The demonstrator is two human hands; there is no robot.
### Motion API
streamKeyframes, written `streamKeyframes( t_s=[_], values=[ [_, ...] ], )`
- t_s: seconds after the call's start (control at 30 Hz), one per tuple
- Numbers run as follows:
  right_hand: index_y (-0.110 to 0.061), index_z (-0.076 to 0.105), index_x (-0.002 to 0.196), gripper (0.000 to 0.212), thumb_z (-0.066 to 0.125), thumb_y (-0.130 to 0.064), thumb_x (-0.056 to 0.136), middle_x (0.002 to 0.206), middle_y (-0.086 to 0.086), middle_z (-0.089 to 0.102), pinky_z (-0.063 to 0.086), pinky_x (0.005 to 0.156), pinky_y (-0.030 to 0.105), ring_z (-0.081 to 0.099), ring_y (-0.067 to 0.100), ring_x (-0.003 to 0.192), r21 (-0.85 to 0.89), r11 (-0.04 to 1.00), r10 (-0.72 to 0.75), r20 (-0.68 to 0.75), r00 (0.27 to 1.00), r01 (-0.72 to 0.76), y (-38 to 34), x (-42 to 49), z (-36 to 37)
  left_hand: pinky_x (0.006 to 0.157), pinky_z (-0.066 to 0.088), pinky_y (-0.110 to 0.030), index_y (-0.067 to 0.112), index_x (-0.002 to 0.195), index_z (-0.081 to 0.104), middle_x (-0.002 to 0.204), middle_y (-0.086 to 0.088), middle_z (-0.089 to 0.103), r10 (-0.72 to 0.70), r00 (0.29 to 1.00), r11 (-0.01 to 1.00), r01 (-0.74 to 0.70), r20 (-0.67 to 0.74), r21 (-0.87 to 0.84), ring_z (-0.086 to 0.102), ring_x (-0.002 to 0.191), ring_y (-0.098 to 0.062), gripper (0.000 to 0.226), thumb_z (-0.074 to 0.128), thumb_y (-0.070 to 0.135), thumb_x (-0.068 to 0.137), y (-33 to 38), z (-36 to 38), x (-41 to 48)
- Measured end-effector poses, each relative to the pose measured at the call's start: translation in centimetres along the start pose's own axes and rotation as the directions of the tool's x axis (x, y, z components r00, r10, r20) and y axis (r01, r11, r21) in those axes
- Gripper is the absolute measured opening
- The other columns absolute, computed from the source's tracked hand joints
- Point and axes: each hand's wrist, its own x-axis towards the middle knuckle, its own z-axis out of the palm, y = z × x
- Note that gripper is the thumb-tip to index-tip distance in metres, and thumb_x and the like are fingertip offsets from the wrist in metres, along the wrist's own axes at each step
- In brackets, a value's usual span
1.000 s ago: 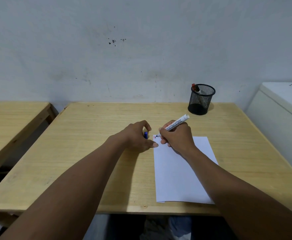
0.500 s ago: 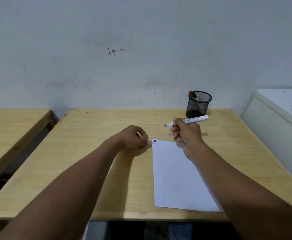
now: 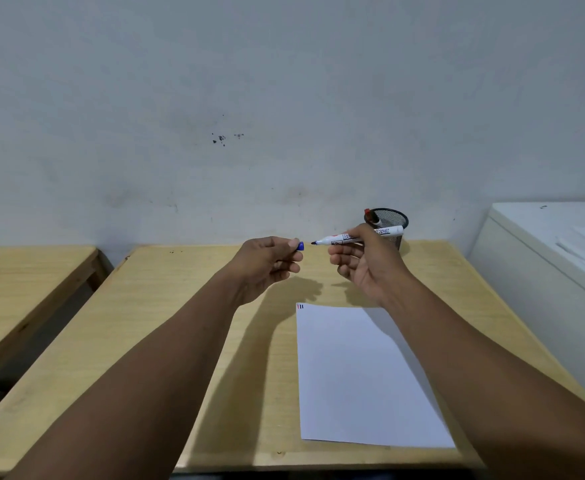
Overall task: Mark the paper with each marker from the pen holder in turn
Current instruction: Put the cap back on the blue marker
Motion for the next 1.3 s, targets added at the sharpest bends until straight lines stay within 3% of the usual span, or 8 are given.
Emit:
streamKeyframes(
  t_s=[0.5, 0.63, 0.73, 0.87, 0.93, 1.03, 1.17, 1.3],
  values=[
    [-0.004, 0.063, 0.094, 0.014, 0.062, -0.017, 0.1, 0.062, 0.008, 0.072, 0.048, 0.045, 0.021, 0.07, 0.014, 0.049, 0.04, 0.998, -0.05, 0.108, 0.993, 0.046, 0.4, 0.8, -0.4, 0.059, 0.05, -0.024, 0.007, 0.087, 0.065, 0.07, -0.006, 0.064, 0.054, 0.998, 0.997, -0.056, -0.031, -0.059, 0.06, 0.056, -0.015, 0.014, 0.07, 0.017, 0.094, 0.4, 3.1, 1.3],
    [-0.006, 0.063, 0.102, 0.025, 0.065, -0.031, 0.099, 0.068, 0.009, 0.075, 0.049, 0.052, 0.026, 0.072, 0.018, 0.056, -0.162, 0.987, 0.026, 0.127, 0.992, -0.005, -0.7, 1.4, -1.0, 0.061, 0.051, -0.024, 0.007, 0.088, 0.066, 0.071, -0.005, 0.066, 0.09, 0.995, 0.996, -0.091, -0.051, -0.021, 0.062, 0.056, -0.015, 0.014, 0.071, 0.018, 0.094, 0.4, 3.5, 1.7],
    [-0.005, 0.06, 0.107, 0.05, 0.072, -0.05, 0.09, 0.078, 0.014, 0.076, 0.05, 0.051, 0.027, 0.072, 0.02, 0.057, -0.52, 0.852, 0.105, 0.052, 0.993, -0.063, -2.7, 1.9, -2.9, 0.063, 0.052, -0.027, 0.007, 0.088, 0.066, 0.073, -0.006, 0.069, 0.183, 0.977, 0.981, -0.175, -0.108, 0.078, 0.066, 0.059, -0.018, 0.015, 0.072, 0.019, 0.094, 1.3, 4.3, 2.5],
    [-0.003, 0.068, 0.097, 0.032, 0.073, -0.033, 0.092, 0.088, 0.021, 0.079, 0.048, 0.046, 0.023, 0.071, 0.022, 0.054, -0.846, 0.534, -0.058, -0.052, 0.997, -0.013, -6.4, 3.2, -6.1, 0.059, 0.05, -0.027, 0.006, 0.085, 0.064, 0.07, -0.008, 0.071, 0.345, 0.926, 0.92, -0.302, -0.15, 0.25, 0.067, 0.057, -0.019, 0.015, 0.072, 0.016, 0.093, 3.8, 5.6, 4.7],
    [-0.004, 0.068, 0.09, 0.023, 0.07, -0.027, 0.092, 0.093, 0.023, 0.08, 0.05, 0.05, 0.025, 0.074, 0.026, 0.063, -0.904, 0.428, -0.145, -0.051, 0.988, 0.016, -8.4, 3.5, -7.1, 0.059, 0.05, -0.027, 0.007, 0.084, 0.065, 0.072, -0.009, 0.073, 0.42, 0.897, 0.868, -0.354, -0.137, 0.348, 0.069, 0.058, -0.019, 0.016, 0.072, 0.018, 0.091, 5.0, 6.7, 5.8],
    [0.0, 0.07, 0.098, 0.023, 0.067, -0.021, 0.092, 0.094, 0.018, 0.079, 0.056, 0.058, 0.032, 0.078, 0.029, 0.073, -0.935, 0.353, -0.215, -0.055, 0.975, 0.025, -10.3, 4.1, -7.8, 0.06, 0.055, -0.026, 0.006, 0.086, 0.067, 0.076, -0.007, 0.076, 0.498, 0.863, 0.743, -0.378, -0.08, 0.553, 0.071, 0.064, -0.018, 0.017, 0.072, 0.022, 0.09, 5.8, 8.8, 8.0],
    [-0.005, 0.07, 0.099, 0.02, 0.064, -0.021, 0.09, 0.094, 0.017, 0.079, 0.062, 0.069, 0.039, 0.08, 0.033, 0.086, -0.967, 0.256, -0.214, -0.047, 0.976, 0.01, -10.9, 5.6, -8.4, 0.077, 0.058, -0.042, 0.02, 0.083, 0.065, 0.081, -0.002, 0.074, 0.522, 0.851, 0.542, -0.38, 0.055, 0.75, 0.07, 0.088, -0.029, 0.013, 0.069, 0.03, 0.089, 4.9, 11.1, 11.3],
    [-0.007, 0.07, 0.096, 0.025, 0.063, -0.027, 0.083, 0.091, 0.016, 0.08, 0.064, 0.073, 0.043, 0.08, 0.036, 0.087, -0.978, 0.21, -0.191, -0.026, 0.981, 0.015, -10.5, 7.1, -9.1, 0.085, 0.053, -0.036, 0.02, 0.117, 0.066, 0.084, 0.004, 0.069, 0.434, 0.889, 0.434, -0.347, 0.145, 0.831, 0.066, 0.104, -0.022, 0.035, 0.07, 0.04, 0.089, 3.3, 13.1, 12.7]
  ],
)
